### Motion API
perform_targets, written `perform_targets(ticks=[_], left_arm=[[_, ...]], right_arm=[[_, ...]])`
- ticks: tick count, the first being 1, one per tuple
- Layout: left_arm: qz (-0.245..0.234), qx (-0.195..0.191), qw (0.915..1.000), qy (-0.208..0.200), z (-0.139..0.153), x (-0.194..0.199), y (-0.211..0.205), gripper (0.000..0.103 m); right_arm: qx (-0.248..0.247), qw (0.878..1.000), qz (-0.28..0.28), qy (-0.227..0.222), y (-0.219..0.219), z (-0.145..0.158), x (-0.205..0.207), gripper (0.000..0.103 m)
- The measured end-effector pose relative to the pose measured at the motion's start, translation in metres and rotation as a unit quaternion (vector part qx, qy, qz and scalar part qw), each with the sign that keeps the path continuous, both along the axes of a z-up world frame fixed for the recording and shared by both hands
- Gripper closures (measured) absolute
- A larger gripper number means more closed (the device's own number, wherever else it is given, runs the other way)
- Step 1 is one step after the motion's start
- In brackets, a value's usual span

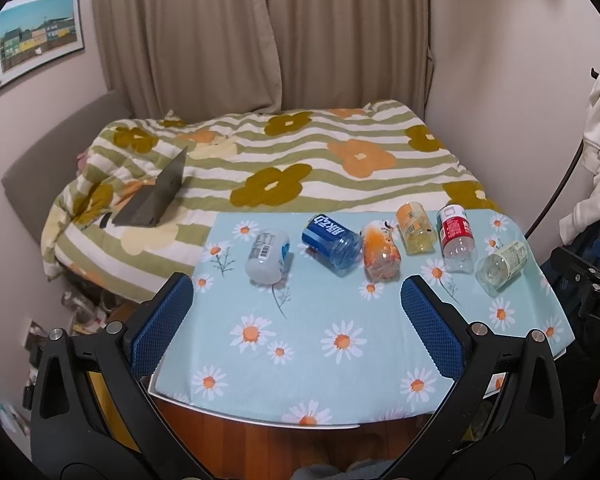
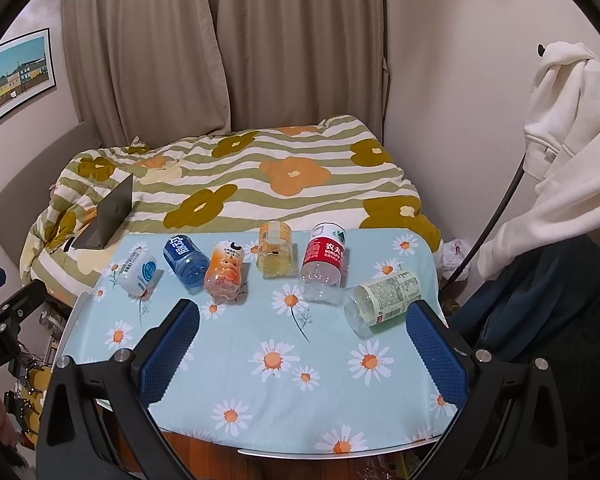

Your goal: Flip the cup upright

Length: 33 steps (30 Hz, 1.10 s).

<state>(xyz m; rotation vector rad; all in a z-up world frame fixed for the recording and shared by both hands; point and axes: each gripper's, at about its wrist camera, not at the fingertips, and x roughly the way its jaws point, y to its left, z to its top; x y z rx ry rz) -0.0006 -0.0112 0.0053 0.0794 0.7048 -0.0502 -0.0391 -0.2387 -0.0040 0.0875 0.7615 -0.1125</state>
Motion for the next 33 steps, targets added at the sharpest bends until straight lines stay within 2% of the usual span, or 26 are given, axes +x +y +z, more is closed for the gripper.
perform_targets(ticks=[33], left_arm=[[-0.001, -0.002, 1.0000, 0.006, -0.004, 0.012, -0.009, 0.000]], right_arm=[[-0.003, 1.000, 0.002, 0.004, 0.002, -0.003, 0.006, 0.000]])
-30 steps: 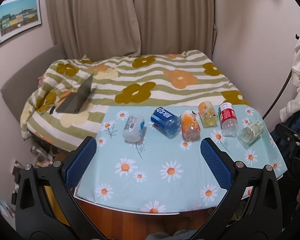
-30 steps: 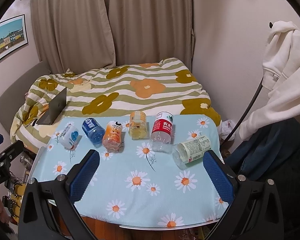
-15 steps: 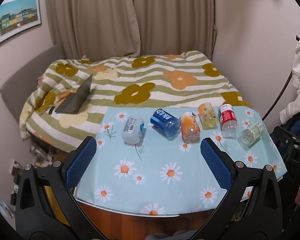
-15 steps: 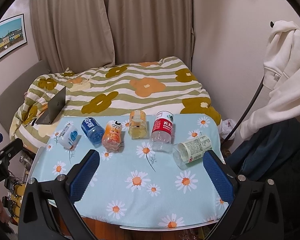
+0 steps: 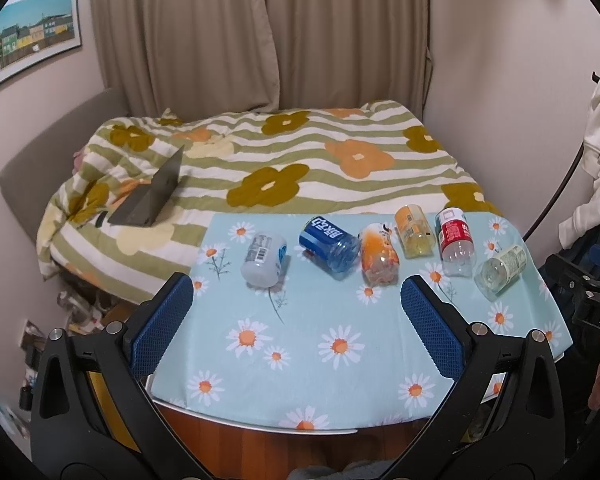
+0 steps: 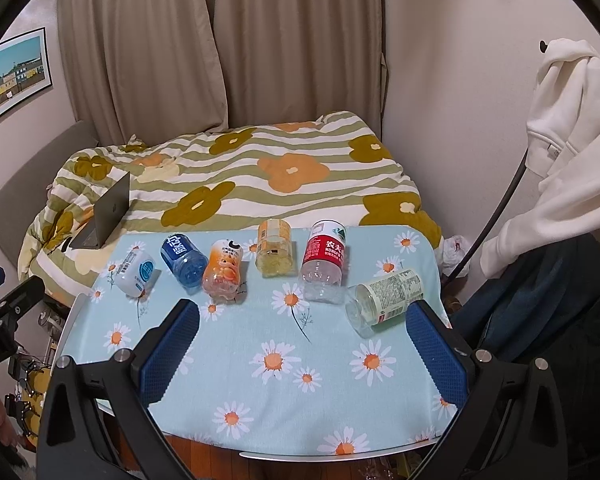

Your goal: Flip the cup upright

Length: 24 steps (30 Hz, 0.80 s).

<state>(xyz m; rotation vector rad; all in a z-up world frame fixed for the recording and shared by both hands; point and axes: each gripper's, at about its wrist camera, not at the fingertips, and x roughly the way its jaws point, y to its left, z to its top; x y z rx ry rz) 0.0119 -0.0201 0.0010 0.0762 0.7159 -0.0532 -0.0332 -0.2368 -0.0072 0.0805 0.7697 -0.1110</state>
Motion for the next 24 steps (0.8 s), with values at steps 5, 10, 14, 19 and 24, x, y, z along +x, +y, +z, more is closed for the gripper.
perform_targets(ticks=[5, 10, 14, 19, 24], left_arm=[[0.000, 0.000, 1.0000, 0.000, 0.0000, 0.0007, 0.0008, 0.000], [-0.001, 0.000, 1.0000, 0.000, 0.0004, 0.0013, 0.0012, 0.000], [-0.001, -0.001, 1.0000, 0.000, 0.0008, 0.0008, 0.0026, 0.000], [-0.001, -0.001, 1.0000, 0.000, 0.0009, 0.0010, 0.0029, 0.000], [-0.002, -0.002, 1.0000, 0.000, 0.0011, 0.0006, 0.0037, 0.000]], right_arm=[[0.000, 1.000, 0.000, -0.001, -0.0005, -0.0007, -0.0001, 0.000], [0.000, 1.000, 0.000, 0.000, -0.0008, -0.0005, 0.0007, 0.000], [0.000, 1.000, 0.000, 0.000, -0.0004, 0.0002, 0.0000, 0.000], [0.000, 1.000, 0.000, 0.000, -0.0005, 0.0003, 0.0009, 0.000], [0.000, 1.000, 0.000, 0.000, -0.0005, 0.0008, -0.0004, 0.000]])
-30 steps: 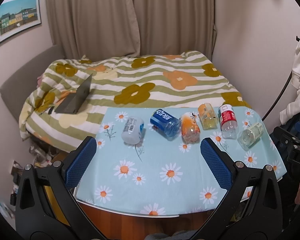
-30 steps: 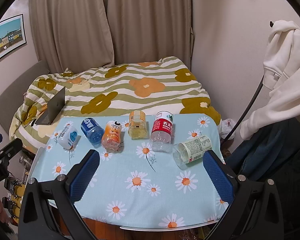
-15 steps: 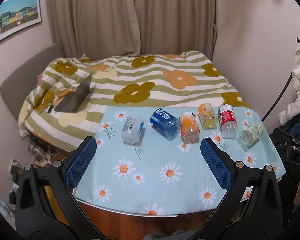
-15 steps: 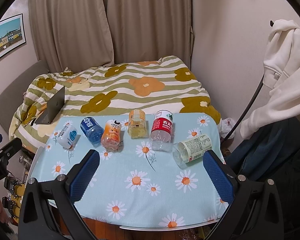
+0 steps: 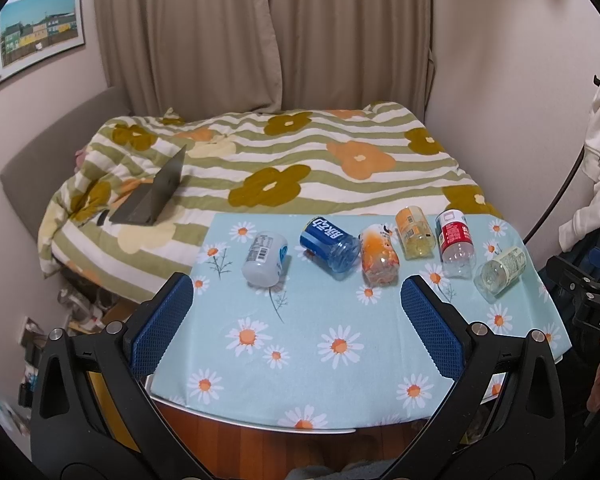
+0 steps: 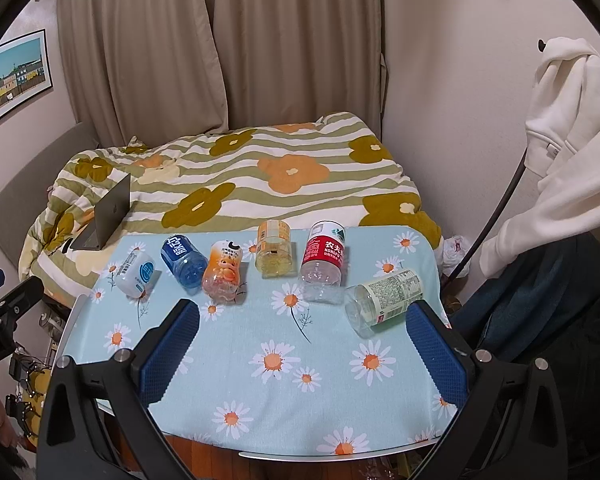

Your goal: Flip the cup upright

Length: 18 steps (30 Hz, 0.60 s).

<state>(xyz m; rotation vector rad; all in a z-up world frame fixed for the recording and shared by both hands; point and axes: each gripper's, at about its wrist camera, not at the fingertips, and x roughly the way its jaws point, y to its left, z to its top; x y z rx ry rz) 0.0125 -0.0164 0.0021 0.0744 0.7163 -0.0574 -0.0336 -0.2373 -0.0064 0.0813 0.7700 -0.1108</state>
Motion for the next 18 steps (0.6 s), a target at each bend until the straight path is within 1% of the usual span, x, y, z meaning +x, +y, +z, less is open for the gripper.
perform_targets(ticks=[6, 10, 14, 18], left_arm=[[0.003, -0.004, 1.0000, 0.006, 0.001, 0.003, -0.001, 0.000], [0.012, -0.017, 0.9997, 0.016, 0.005, 0.011, -0.004, 0.000], [0.026, -0.035, 0.9987, 0.027, 0.007, 0.016, -0.006, 0.000], [0.041, -0.036, 0.9977, 0.040, 0.003, 0.033, -0.016, 0.000]], right_arm=[[0.000, 1.000, 0.001, 0.000, 0.000, 0.001, 0.001, 0.000], [0.001, 1.000, 0.005, 0.006, -0.001, 0.000, 0.002, 0.000], [0.003, 1.000, 0.016, 0.011, -0.005, 0.000, 0.009, 0.000], [0.005, 0.999, 0.035, 0.013, -0.016, -0.003, 0.019, 0.000]])
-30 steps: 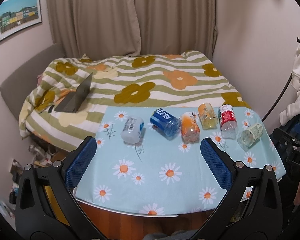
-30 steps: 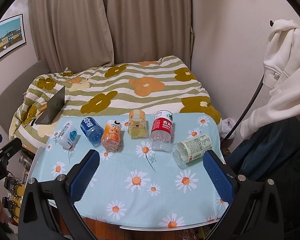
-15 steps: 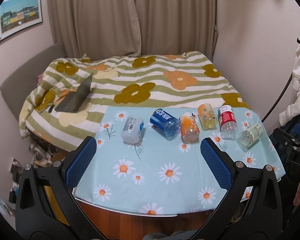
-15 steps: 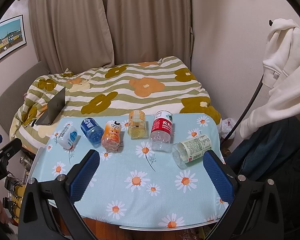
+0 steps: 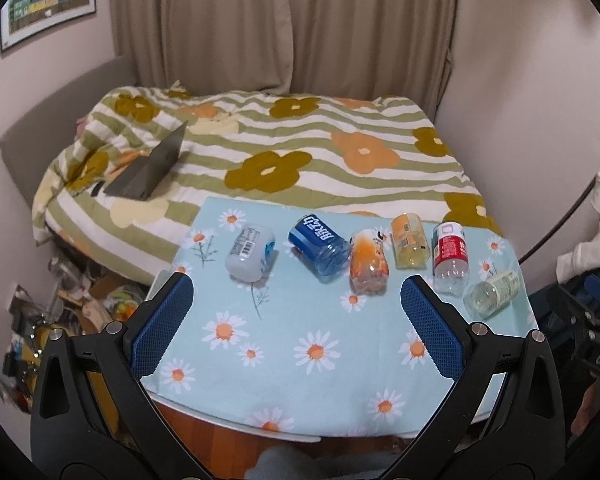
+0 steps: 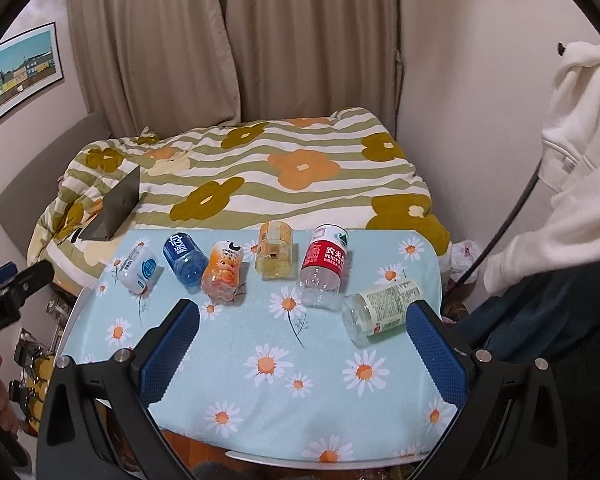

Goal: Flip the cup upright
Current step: 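Reach the left tool to the blue cup and close its fingers around it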

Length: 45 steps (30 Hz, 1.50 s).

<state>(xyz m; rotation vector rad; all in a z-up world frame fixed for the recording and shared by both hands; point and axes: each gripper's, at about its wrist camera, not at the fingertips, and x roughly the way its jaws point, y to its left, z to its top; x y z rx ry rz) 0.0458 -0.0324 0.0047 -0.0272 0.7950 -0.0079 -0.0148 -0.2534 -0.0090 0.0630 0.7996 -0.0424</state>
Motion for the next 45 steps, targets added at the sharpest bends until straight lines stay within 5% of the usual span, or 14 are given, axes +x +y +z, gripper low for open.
perform_targets(ticks=[13, 26, 41, 45], left_arm=[[0.018, -0.031, 0.9955, 0.087, -0.050, 0.109, -0.011, 0.000], [0.018, -0.065, 0.9754, 0.210, -0.149, 0.218, -0.016, 0.000], [0.014, -0.075, 0.9595, 0.271, -0.203, 0.254, -0.028, 0.003], [0.017, -0.080, 0.9567, 0.279, -0.211, 0.256, -0.025, 0.012]], right_arm=[[0.008, 0.999, 0.012, 0.046, -0.021, -0.033, 0.052, 0.000], [0.027, 0.991, -0.066, 0.113, -0.044, -0.082, 0.127, 0.000], [0.018, 0.988, -0.083, 0.133, -0.040, -0.103, 0.157, 0.000], [0.015, 0.988, -0.071, 0.134, -0.037, -0.108, 0.162, 0.000]])
